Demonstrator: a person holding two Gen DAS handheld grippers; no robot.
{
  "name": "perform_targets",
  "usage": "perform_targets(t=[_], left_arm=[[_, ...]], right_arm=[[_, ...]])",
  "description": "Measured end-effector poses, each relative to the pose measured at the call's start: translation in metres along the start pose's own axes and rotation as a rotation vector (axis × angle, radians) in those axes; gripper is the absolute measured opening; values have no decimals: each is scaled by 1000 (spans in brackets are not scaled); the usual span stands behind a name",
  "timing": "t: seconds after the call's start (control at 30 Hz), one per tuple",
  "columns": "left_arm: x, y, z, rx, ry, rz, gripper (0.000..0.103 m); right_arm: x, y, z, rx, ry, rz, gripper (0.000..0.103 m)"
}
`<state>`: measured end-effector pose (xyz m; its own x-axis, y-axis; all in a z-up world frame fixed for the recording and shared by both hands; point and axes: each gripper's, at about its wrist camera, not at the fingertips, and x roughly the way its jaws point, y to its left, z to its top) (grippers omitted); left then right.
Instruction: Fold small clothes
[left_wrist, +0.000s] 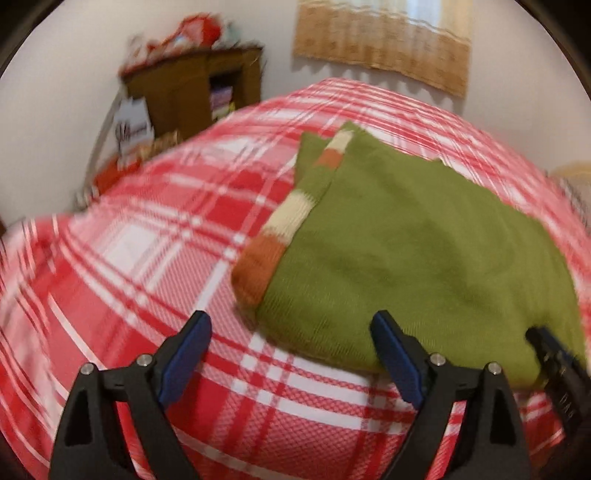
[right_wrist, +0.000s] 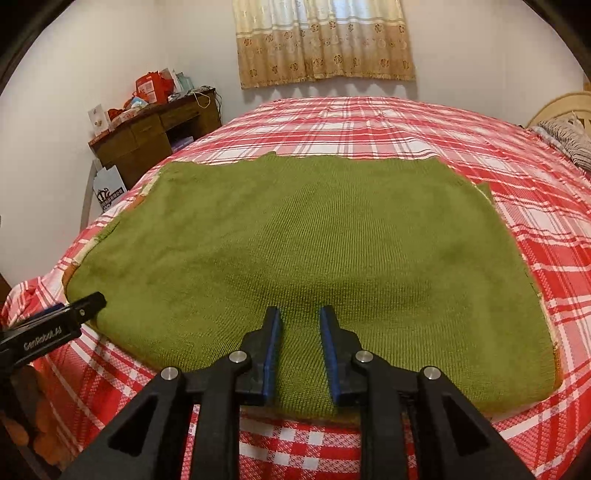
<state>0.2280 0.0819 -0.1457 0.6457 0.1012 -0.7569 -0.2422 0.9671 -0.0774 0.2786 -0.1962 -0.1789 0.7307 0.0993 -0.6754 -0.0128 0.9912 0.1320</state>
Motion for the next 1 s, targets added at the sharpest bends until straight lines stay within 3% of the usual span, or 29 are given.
perform_targets(t=[0.27, 0.37, 0.43, 0.57, 0.67, 0.77, 0.83, 1.0], left_arm=[[20, -19, 22, -34, -36, -126, 90], [24, -7, 35, -118, -41, -167, 65], [23, -2, 35, -136, -41, -163, 42], [22, 1, 27, -106, -56, -162, 40], [21, 2, 26, -106, -67, -161, 43], [21, 0, 28, -95, -70, -166, 42], [21, -3, 30, -69, -84, -174, 25], [9, -17, 34, -2, -127, -143, 23]], right_arm=[[1, 1, 0, 3, -2, 4, 24], [2, 4, 2, -14, 5, -20, 24], [-2, 13, 3, -36, -4, -52, 24], [-14, 35, 14, -22, -51, 68, 24], [-1, 60, 13, -70, -16, 119, 24], [19, 68, 3, -100, 41, 113, 24], [18, 64, 5, -82, 40, 130, 24], [21, 61, 4, -50, 35, 164, 24]])
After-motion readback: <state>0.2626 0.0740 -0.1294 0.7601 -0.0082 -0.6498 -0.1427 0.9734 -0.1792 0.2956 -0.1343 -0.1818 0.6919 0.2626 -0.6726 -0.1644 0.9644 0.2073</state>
